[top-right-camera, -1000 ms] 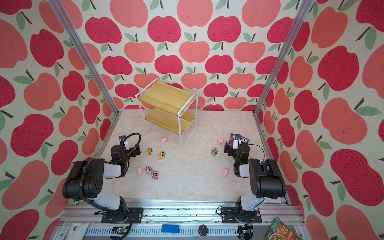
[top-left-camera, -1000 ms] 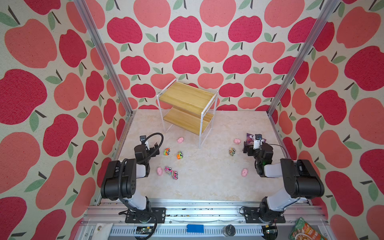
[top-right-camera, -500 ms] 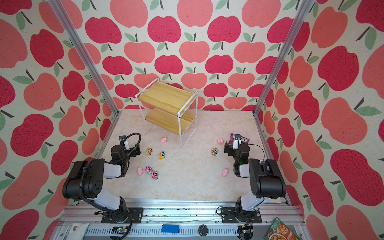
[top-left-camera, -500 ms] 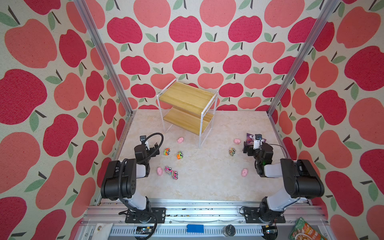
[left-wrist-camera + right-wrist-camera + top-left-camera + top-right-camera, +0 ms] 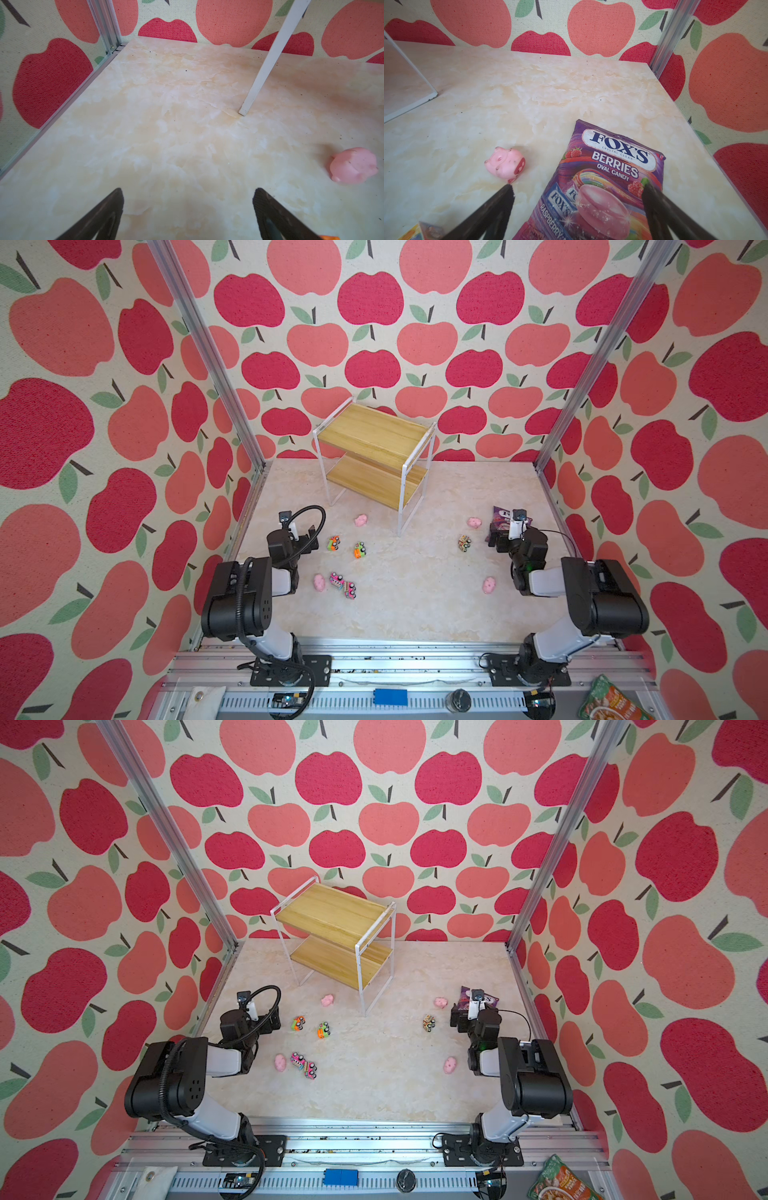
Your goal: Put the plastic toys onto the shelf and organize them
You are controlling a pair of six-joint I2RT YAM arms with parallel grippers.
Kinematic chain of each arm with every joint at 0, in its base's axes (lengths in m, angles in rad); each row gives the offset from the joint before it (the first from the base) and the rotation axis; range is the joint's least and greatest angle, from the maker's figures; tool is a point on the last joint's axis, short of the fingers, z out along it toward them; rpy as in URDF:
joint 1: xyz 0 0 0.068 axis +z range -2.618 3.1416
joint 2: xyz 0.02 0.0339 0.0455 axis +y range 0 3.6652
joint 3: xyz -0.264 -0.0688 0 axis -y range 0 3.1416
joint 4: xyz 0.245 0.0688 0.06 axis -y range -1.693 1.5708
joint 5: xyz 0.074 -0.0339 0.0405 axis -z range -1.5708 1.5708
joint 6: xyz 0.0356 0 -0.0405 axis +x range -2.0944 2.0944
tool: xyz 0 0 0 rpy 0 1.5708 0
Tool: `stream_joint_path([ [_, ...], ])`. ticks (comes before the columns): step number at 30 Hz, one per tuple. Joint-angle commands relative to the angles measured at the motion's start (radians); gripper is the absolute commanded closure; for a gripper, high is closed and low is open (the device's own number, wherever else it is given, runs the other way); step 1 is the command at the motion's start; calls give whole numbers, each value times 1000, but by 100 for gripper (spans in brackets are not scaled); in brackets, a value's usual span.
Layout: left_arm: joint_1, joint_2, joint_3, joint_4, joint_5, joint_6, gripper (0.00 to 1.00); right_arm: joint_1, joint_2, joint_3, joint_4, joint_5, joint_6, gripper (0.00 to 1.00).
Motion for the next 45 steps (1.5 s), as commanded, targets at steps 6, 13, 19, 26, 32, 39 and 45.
stream_joint_path([
  [6,6,-71,51,-114,-39,-17,1,-5,-54,-64,91,47,31,1],
  [13,8,-233,237,-515,-121,-108,1,-3,-336,1,-260,142,59,1],
  [19,51,-272,376,-721,-61,-309,1,68,-486,196,-645,40,202,1],
  [26,195,-183,489,-718,237,-629,1,397,-486,242,-564,-5,142,1],
  [32,211,12,684,-750,382,-696,3,576,-312,272,-361,35,86,4],
  [39,211,184,828,-691,471,-752,4,647,-101,347,-168,13,84,7],
  [45,195,304,919,-654,513,-778,6,685,44,431,-64,21,82,9],
])
